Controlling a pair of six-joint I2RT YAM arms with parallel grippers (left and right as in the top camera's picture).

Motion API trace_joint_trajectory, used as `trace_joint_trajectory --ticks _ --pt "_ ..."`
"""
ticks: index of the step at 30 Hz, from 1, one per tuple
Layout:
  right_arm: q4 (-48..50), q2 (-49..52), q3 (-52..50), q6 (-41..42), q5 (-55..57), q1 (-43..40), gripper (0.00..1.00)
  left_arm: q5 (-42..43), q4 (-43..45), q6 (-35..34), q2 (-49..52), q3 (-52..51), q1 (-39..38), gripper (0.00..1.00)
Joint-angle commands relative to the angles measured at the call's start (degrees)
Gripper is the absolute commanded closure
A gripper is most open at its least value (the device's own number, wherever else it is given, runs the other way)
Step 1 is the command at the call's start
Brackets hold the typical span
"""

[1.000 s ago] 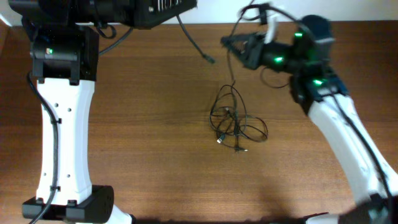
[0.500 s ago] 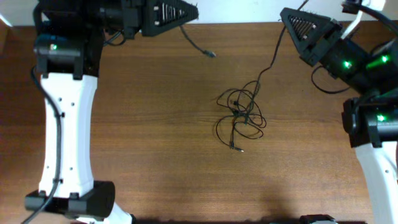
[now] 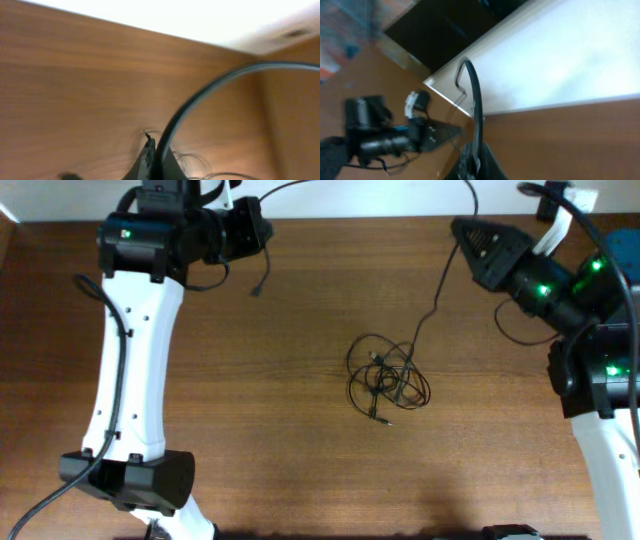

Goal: Untangle cables

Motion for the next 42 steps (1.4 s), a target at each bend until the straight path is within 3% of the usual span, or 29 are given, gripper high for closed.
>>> trace_joint_trajectory --ticks 1,3,6,7,8,11,15,20,22,26,27,29,30,32,35,39,42 --pt "9.5 -0.6 0.6 -0.3 0.2 2.6 0.96 -14.8 -3.6 4.0 -0.2 0.5 -0.9 0.78" --pt "11.8 -0.4 0.6 -5.9 2.6 5.0 0.96 -14.7 -5.6 4.0 -0.2 0.5 -0.9 0.57" --pt "6.7 1.2 0.6 -20.0 5.9 9.0 0.96 -14.7 -7.9 3.9 -0.2 0.5 -1.0 0.34" --pt "4.4 2.6 0.6 -22.1 6.0 11.2 0.96 -14.7 -8.8 3.9 -0.2 0.5 -1.0 0.20" --pt "4.6 3.0 0.6 -22.1 5.0 12.1 0.96 -14.7 -9.2 3.9 -0.2 0.5 -1.0 0.14" --pt "13.1 2.8 0.6 -19.7 2.9 15.1 0.96 -14.7 -10.8 3.9 -0.2 0.5 -1.0 0.08" --pt "21.6 2.3 0.6 -17.0 6.8 16.4 0.96 -14.7 -13.7 3.9 -0.2 0.5 -0.9 0.05" --pt "5.0 4.7 0.6 -17.0 22.9 16.4 0.96 -14.1 -16.9 3.9 -0.2 0.5 -1.1 0.10" --pt "4.0 6.1 0.6 -15.5 21.2 16.3 0.96 -14.0 -17.4 3.9 -0.2 0.5 -2.0 0.12" --pt "14.8 4.8 0.6 -12.7 14.3 16.4 0.96 -13.8 -17.8 5.3 -0.2 0.5 -4.3 0.13" --pt "16.4 4.3 0.6 -13.6 13.2 16.4 0.96 -13.8 -17.8 6.9 -0.2 0.5 -5.0 0.13" --pt "13.0 4.9 0.6 -28.0 16.2 17.2 0.96 -13.8 -18.0 7.9 -0.2 0.5 -5.9 0.11" --pt "8.0 5.6 0.6 -36.0 21.5 17.8 0.96 -13.8 -17.8 7.8 -0.2 0.5 -6.3 0.11" --pt "0.3 6.4 0.6 -43.3 33.7 18.7 0.96 -13.8 -17.2 7.8 -0.2 0.5 -7.0 0.10" --pt "-0.2 4.8 0.6 -43.2 39.7 19.7 0.96 -13.8 -16.4 7.8 -0.2 0.5 -7.1 0.09" --pt "12.0 -1.0 0.6 -43.2 39.7 21.8 0.96 -13.8 -16.3 7.8 -0.2 0.5 -7.1 0.09" --pt "15.9 -4.0 0.6 -43.2 39.7 22.7 0.96 -13.8 -16.4 7.8 0.0 0.5 -7.1 0.09"
